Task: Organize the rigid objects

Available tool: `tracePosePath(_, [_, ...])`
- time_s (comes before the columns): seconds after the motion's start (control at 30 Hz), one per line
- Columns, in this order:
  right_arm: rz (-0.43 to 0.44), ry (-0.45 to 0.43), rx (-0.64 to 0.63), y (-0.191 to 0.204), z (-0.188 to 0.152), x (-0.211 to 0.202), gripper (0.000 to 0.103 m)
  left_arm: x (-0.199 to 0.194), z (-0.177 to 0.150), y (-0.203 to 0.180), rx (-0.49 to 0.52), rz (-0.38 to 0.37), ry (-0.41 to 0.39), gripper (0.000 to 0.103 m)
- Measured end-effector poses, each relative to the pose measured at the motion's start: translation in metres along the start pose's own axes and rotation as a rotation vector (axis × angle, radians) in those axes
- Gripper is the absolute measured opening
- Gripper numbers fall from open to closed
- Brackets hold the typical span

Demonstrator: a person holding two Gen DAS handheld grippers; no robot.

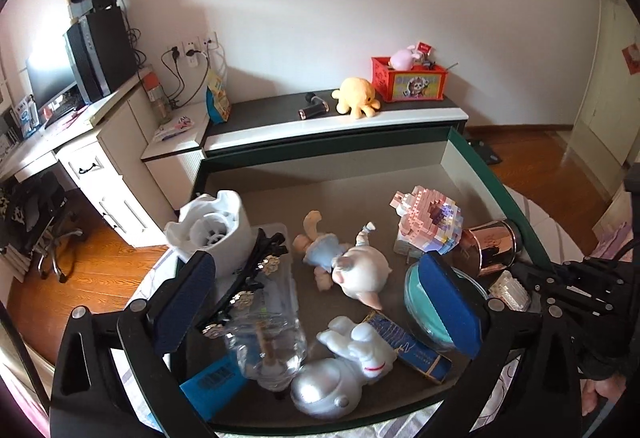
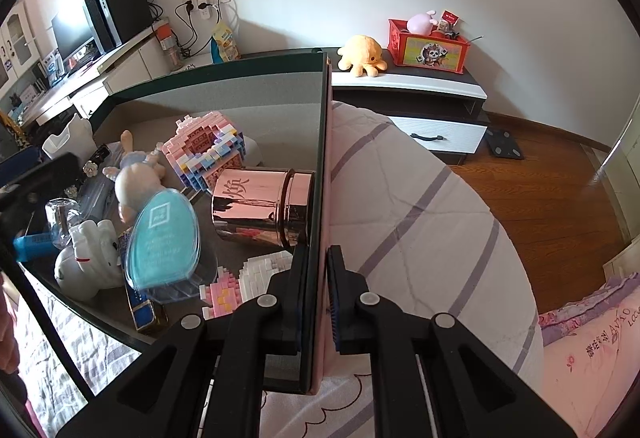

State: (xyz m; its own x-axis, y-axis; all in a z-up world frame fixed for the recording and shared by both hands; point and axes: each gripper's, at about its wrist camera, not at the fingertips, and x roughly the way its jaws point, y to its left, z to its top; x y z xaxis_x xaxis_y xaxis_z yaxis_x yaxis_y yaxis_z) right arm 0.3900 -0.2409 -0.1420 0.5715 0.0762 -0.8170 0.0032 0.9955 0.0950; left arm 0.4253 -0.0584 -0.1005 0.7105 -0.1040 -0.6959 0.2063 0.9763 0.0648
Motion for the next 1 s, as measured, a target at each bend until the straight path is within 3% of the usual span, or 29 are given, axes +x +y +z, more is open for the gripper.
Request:
tracePosePath(0.37, [-0.005, -0.051, 0.032, 0.003, -0.011, -0.032, 0.010, -0.055, -0.028, 0.040, -0.061, 0.073, -0.051, 0.103])
tracePosePath(0.43, [-0.021, -0.068, 0.035, 0.007, -0.017, -0.045, 0.017, -0.070, -0.037, 0.046, -0.067, 0.071, -0.062, 0.103])
tracePosePath(0.5, [-0.019, -0.111, 0.054, 0.010, -0.027, -0.064, 0.042, -0.085, -0.049, 0.051, -0.076, 0.078, -0.075, 0.103])
tracePosePath(0.63, [-0.003, -0.236, 0.056, 0.026, -0.062, -0.117, 0.050, -0.124, -0.080, 0.059, -0.117, 0.084, -0.131, 0.103])
tracePosePath(0.87, [0.013, -0.351, 0.029, 0.062, -0.121, -0.177, 0.082, -0.176, -0.136, 0.056, -0.173, 0.063, -0.183, 0.103])
tracePosePath(1.0, [-0.030, -0.389, 0.016, 0.081, -0.146, -0.193, 0.082, -0.197, -0.162, 0.051, -0.164, 0.091, -0.189, 0.103])
